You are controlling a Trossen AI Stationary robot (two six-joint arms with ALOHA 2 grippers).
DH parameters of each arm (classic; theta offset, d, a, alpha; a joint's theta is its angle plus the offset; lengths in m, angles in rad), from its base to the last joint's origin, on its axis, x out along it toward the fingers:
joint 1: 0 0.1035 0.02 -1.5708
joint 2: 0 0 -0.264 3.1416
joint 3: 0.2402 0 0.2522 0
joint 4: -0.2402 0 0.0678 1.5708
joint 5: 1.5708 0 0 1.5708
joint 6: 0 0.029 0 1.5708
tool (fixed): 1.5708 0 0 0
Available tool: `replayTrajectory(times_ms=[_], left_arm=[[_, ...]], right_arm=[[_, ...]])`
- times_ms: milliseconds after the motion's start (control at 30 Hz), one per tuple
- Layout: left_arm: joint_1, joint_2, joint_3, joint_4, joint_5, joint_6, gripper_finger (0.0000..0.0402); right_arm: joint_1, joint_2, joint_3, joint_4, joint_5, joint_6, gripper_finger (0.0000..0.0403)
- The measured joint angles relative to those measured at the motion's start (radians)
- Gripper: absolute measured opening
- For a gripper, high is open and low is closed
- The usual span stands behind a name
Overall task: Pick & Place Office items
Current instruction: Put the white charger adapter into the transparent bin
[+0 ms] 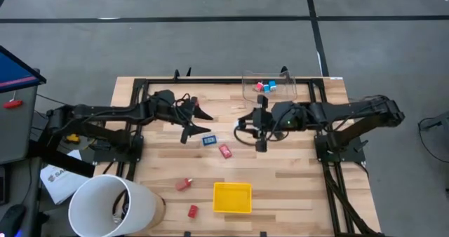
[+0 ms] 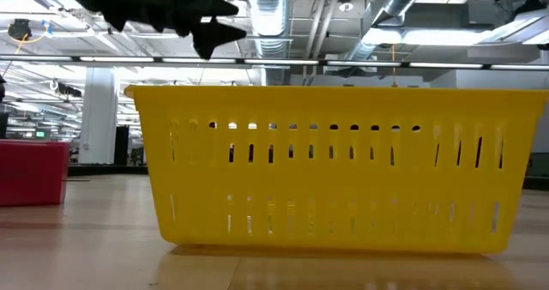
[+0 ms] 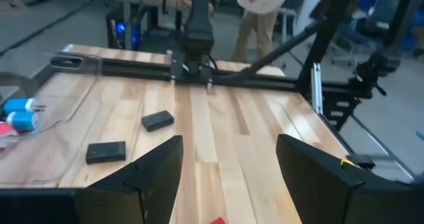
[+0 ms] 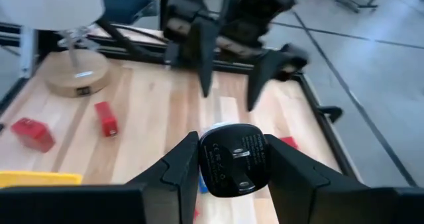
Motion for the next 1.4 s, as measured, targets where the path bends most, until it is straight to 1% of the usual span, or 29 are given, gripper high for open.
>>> replayTrajectory(times_ms=[67, 133, 233, 300, 433, 533, 600, 700, 767, 900, 967, 1133, 1400], left_arm=[[0.006, 0.000, -0.048, 0.070, 0.001, -0.015, 0.0240], [0.010, 0.000, -0.080, 0.130, 0.000, -0.019, 0.0240], [0.010, -0.001, -0.103, 0.186, -0.007, -0.022, 0.0240], [0.010, -0.013, -0.110, 0.183, -0.007, -0.022, 0.0240], [0.000, -0.013, -0.109, 0.170, -0.007, -0.010, 0.0240], [-0.019, -0.013, -0.109, 0.175, -0.006, 0.014, 0.0240], [-0.027, -0.013, -0.109, 0.169, -0.006, 0.015, 0.0240], [-0.044, -0.017, -0.109, 0.166, -0.006, 0.016, 0.0240], [-0.050, -0.017, -0.109, 0.167, -0.006, 0.018, 0.0240], [-0.051, -0.017, -0.109, 0.168, -0.006, 0.018, 0.0240], [-0.050, -0.017, -0.109, 0.168, -0.006, 0.018, 0.0240], [-0.054, -0.017, -0.109, 0.166, -0.005, 0.012, 0.0241], [-0.064, -0.017, -0.109, 0.166, -0.003, 0.011, 0.0241]], right_arm=[[-0.052, 0.001, 0.000, 0.000, -0.002, -0.004, 0.0135], [-0.134, 0.009, 0.000, -0.001, -0.002, 0.018, 0.0135], [-0.297, 0.015, 0.000, -0.053, -0.003, 0.127, 0.0135], [-0.412, 0.017, 0.000, -0.093, -0.018, 0.225, 0.0135], [-0.639, 0.030, -0.002, -0.182, -0.145, 0.394, 0.0136], [-0.762, 0.060, -0.024, -0.234, -0.212, 0.465, 0.0136], [-0.820, 0.083, -0.029, -0.276, -0.233, 0.494, 0.0136], [-0.880, 0.130, -0.029, -0.336, -0.221, 0.508, 0.0136], [-0.898, 0.164, -0.030, -0.341, -0.205, 0.508, 0.0136], [-0.912, 0.220, -0.030, -0.332, -0.136, 0.511, 0.0133], [-0.928, 0.254, -0.030, -0.342, -0.130, 0.514, 0.0133], [-0.986, 0.312, -0.031, -0.428, -0.067, 0.508, 0.0132], [-0.990, 0.322, -0.032, -0.417, -0.055, 0.473, 0.0136]])
